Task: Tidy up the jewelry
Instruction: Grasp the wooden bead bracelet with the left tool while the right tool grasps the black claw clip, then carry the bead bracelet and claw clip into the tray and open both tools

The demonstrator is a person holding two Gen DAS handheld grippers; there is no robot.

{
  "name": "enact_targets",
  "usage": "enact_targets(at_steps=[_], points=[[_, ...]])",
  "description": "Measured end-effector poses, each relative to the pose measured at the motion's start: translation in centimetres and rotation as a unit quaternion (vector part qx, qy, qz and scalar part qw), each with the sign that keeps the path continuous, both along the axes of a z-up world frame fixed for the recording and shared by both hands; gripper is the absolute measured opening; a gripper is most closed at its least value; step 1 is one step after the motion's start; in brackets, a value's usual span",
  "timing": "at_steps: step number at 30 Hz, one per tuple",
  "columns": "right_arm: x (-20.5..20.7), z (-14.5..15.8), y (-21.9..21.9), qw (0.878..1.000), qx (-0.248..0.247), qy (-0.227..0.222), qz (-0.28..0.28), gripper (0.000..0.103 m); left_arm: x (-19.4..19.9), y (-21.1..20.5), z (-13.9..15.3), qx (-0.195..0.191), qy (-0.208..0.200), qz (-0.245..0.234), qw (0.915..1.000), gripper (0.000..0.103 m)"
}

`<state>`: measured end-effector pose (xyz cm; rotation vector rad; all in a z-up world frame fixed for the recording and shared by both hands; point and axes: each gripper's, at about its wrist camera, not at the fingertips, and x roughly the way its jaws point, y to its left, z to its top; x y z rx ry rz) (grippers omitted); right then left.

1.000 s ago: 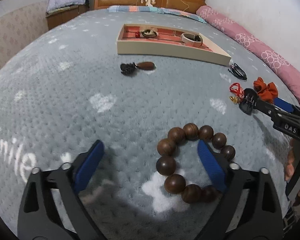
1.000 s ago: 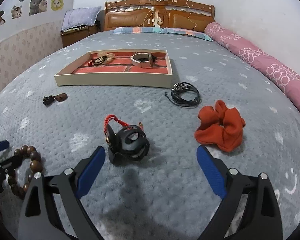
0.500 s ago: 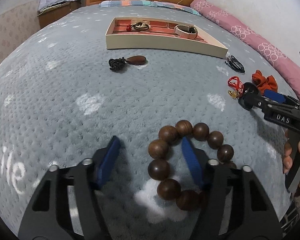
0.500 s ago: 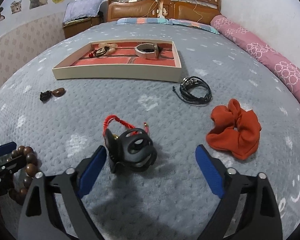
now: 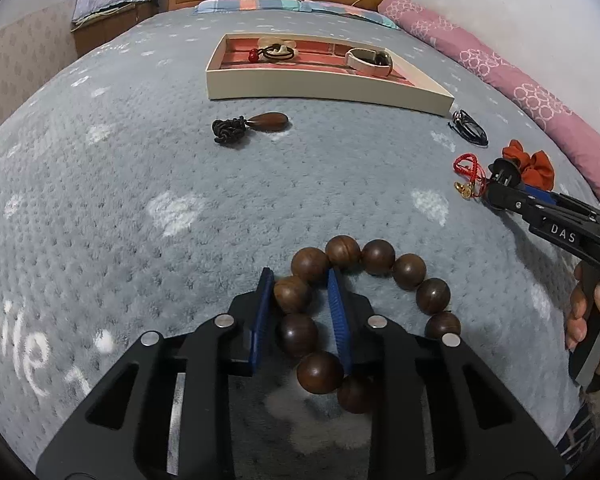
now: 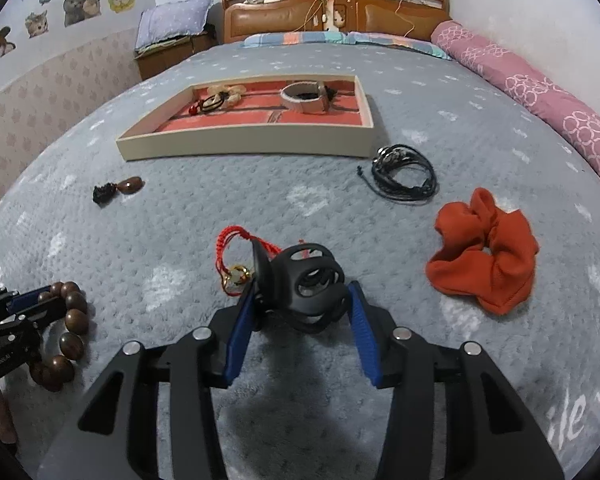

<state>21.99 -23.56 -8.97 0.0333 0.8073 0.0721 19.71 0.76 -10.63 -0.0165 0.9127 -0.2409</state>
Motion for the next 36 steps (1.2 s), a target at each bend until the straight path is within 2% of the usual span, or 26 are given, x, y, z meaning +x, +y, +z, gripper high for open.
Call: enact_targets(at_steps=[5, 6, 15, 26, 36], points=[[-0.5, 0.6, -0.5, 1.0, -0.004, -0.01, -0.007, 0.046, -0.4, 0.1, 0.2, -0.004, -0.008, 0.006, 0.9999, 0.024], [-0.6, 0.7, -0.5, 1.0, -0.004, -0.012, -0.008, 0.046, -0.5, 0.1, 0.3, -0.006, -0.009, 0.007, 0.9999, 0.021], [-1.1, 1.8, -0.8, 0.999, -0.011, -0.031, -0.012, 0.046, -1.3, 0.0, 1.5, -0.012, -0.025, -0.002, 0.9996, 0.018], [-0.3, 3.7, -1.3, 0.999, -0.014, -0.05, -0.017, 0.046, -1.5, -1.2, 6.2, -0.019, -0.074, -0.041, 0.9963, 0.018], [1.9, 5.5, -1.4, 0.998, -0.018, -0.065, -0.017, 0.046, 1.6, -2.2, 9.6, -0.005, -0.117, -0.054, 0.9917, 0.018]])
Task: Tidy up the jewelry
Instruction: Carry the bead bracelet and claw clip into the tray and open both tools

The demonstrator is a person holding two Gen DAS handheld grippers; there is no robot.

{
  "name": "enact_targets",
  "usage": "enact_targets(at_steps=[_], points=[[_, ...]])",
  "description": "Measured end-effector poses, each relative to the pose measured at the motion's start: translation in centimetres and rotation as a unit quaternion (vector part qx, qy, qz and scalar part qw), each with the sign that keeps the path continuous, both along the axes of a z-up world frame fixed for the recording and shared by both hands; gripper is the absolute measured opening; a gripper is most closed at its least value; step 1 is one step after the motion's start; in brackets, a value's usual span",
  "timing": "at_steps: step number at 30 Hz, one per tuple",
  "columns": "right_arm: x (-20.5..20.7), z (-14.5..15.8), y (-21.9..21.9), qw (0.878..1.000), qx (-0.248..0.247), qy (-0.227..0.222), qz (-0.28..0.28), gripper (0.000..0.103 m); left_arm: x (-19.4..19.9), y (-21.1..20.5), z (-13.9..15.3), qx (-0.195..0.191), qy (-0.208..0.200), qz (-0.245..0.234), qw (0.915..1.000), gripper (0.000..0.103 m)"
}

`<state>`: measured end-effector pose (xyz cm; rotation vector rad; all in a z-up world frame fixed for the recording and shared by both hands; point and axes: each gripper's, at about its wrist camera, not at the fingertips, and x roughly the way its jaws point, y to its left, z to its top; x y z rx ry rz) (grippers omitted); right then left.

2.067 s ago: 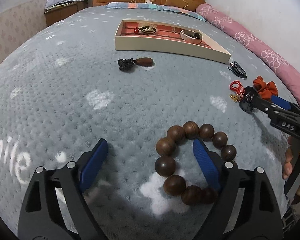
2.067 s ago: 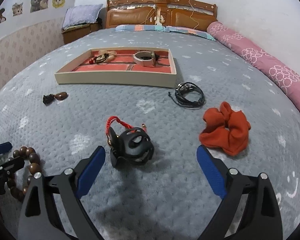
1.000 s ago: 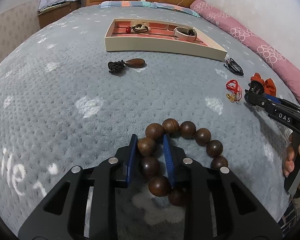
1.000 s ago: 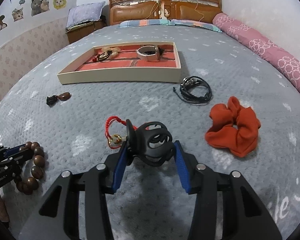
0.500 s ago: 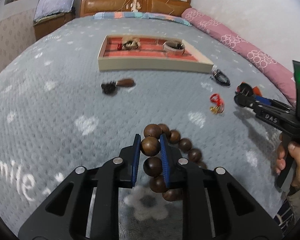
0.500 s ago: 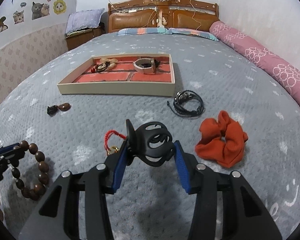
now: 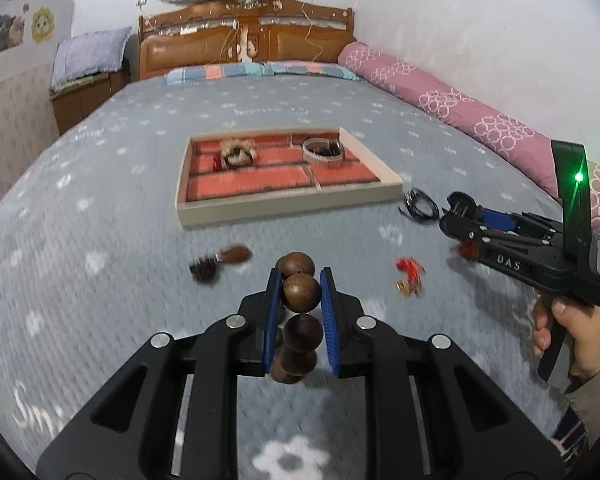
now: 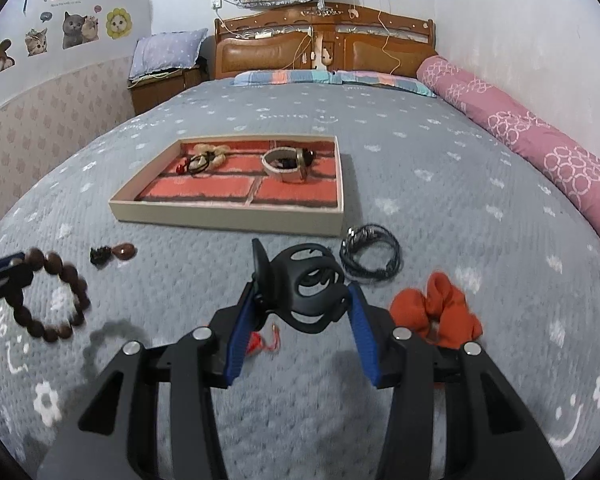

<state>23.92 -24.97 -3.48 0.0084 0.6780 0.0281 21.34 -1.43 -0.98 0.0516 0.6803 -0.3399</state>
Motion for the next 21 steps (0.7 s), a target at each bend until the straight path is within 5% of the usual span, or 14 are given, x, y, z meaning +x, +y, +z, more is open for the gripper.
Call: enact_targets(at_steps=[11, 21], points=[[5.4, 1.7, 0.6, 1.0, -0.001, -0.009, -0.001, 0.046, 7.8, 0.0, 4.5, 0.002, -0.039, 0.023, 0.999, 0.018], [12.9, 2.4, 1.1, 1.0, -0.01, -0.004, -0.008, 0.046, 17.8, -0.8, 4.2, 0.001, -0.014, 0.047, 0.9988, 0.018]])
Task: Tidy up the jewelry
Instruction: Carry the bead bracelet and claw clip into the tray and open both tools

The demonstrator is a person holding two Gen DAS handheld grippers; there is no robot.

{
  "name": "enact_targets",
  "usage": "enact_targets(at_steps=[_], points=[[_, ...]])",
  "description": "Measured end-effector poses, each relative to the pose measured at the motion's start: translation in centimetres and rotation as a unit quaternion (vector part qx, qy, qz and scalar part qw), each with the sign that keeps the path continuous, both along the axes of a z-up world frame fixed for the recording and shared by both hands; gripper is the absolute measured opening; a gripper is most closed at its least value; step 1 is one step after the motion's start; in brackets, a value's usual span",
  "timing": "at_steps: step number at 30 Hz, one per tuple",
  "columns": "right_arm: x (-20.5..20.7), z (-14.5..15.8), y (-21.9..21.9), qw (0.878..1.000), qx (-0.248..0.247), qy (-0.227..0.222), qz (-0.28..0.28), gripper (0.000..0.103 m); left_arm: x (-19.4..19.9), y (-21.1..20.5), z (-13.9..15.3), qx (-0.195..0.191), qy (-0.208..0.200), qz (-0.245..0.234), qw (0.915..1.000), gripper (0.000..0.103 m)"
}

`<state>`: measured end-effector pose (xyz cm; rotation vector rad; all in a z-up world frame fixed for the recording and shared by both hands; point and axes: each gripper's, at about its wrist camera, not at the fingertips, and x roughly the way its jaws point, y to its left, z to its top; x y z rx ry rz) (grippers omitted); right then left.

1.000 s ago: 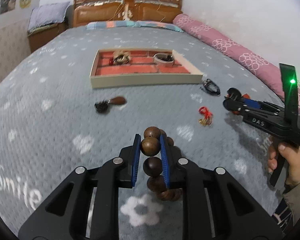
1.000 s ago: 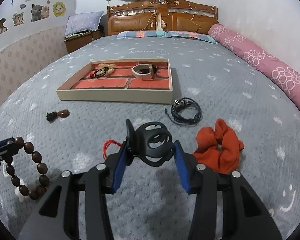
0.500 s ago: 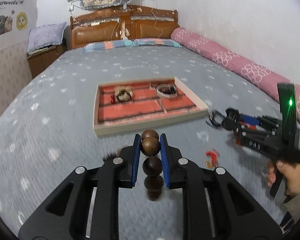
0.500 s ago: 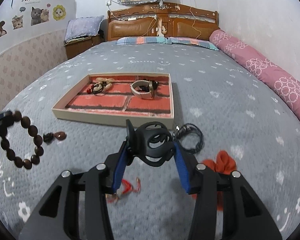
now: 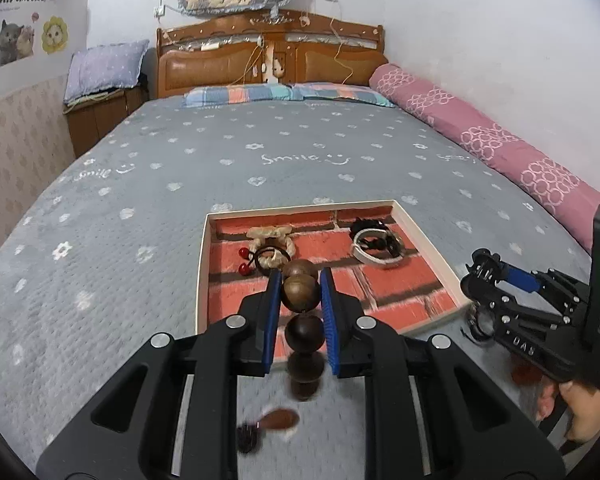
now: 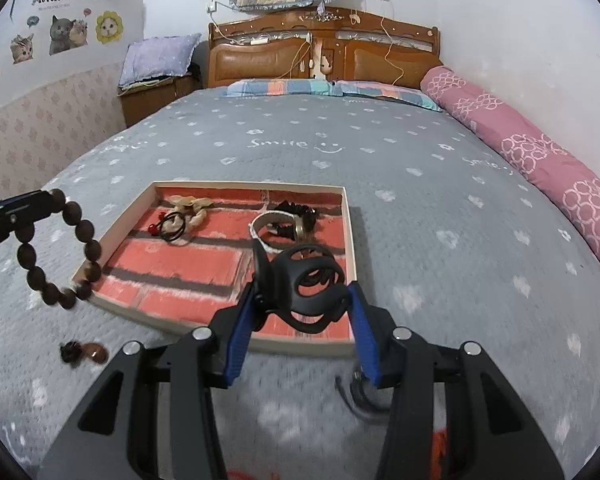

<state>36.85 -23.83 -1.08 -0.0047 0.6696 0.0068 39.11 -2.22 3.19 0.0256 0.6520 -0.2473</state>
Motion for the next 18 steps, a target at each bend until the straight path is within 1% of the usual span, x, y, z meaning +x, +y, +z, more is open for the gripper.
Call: enact_targets(at_steps=[4, 10, 15, 18], points=[[2.7, -0.8, 0.3, 1.0, -0.002, 0.01, 0.0, 0.046, 3.2, -0.4, -1.3, -0.001, 0.017, 0.006, 0.9998, 0.018], [6.0, -2.8, 1.0, 0.999, -0.021, 0.031, 0.004, 0.046, 7.3, -0.5, -4.2, 0.003, 0.046, 0.023, 0.9987, 0.018], [7.8, -4.9, 1.0, 0.998, -0.022, 0.052, 0.003, 0.046, 9.7, 0.3, -6.2, -0.004, 0.069, 0.039, 0.9969, 0.018], [8.4, -5.6, 1.1, 0.998, -0.027, 0.06, 0.004, 0.046, 10.5, 0.7, -7.1, 0.006, 0.071, 0.05, 0.9962, 0.018]])
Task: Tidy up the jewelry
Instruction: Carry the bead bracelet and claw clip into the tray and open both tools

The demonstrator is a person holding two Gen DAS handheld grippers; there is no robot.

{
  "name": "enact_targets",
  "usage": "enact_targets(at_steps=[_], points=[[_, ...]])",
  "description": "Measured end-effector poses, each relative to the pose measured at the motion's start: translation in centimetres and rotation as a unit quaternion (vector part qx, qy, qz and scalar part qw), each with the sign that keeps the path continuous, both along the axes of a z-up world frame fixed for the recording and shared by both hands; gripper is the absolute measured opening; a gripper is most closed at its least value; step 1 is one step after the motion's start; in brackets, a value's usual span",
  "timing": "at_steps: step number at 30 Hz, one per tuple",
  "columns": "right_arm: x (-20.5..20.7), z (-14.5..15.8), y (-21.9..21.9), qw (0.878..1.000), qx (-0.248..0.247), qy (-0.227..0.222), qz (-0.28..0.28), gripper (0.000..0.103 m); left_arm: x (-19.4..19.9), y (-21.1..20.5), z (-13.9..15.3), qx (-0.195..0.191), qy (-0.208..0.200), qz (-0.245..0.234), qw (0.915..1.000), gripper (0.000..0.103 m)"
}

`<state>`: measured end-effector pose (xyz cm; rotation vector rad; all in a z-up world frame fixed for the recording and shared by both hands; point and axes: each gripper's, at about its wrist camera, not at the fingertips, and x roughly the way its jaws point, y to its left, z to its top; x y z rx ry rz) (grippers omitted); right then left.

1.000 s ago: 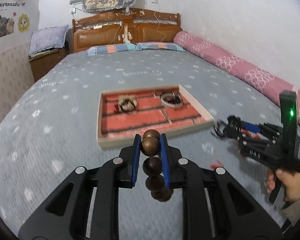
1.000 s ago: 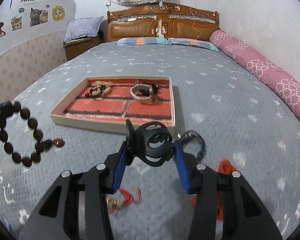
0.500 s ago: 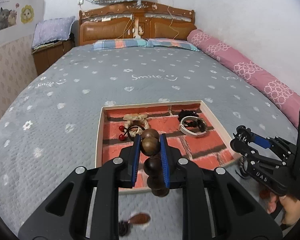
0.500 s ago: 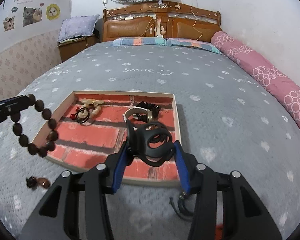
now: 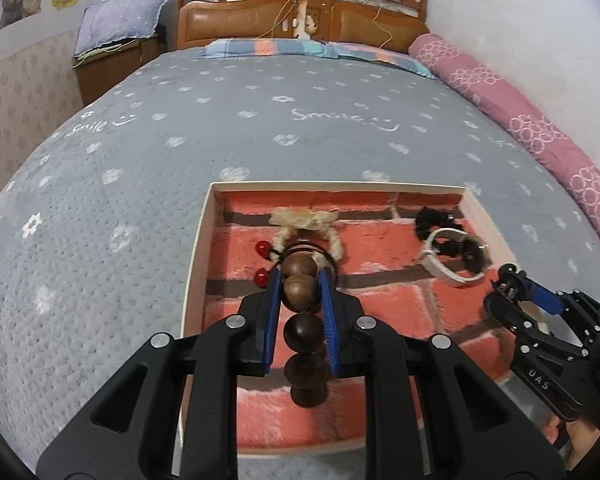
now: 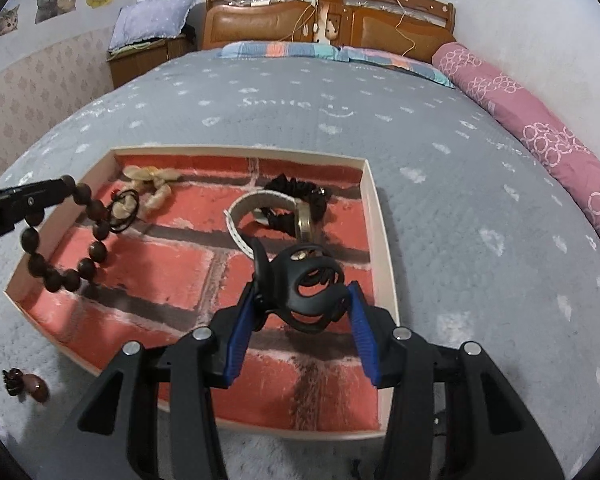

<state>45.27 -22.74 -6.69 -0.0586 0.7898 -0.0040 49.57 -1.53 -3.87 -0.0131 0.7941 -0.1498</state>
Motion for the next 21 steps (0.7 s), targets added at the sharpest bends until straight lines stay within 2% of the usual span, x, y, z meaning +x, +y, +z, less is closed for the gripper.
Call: enact_targets(at_steps=[11, 19, 21], points=[[2.2, -1.3, -0.2, 1.0, 0.008, 0.018, -0.007, 0.046, 2.7, 2.3, -4.0, 0.031, 0.039, 0.043, 0.9978, 0.019], [2.6, -2.2, -0.2, 1.0, 0.008, 0.029, -0.011, 0.047, 2.5, 2.4, -4.9, 0.044, 0.048, 0.046, 0.9968, 0.02], [2.7, -2.1, -0.1, 0.999, 0.003, 0.034, -0.008, 0.049, 2.3, 2.2, -4.7, 0.047, 0.049, 0.041, 0.9969, 0.024]])
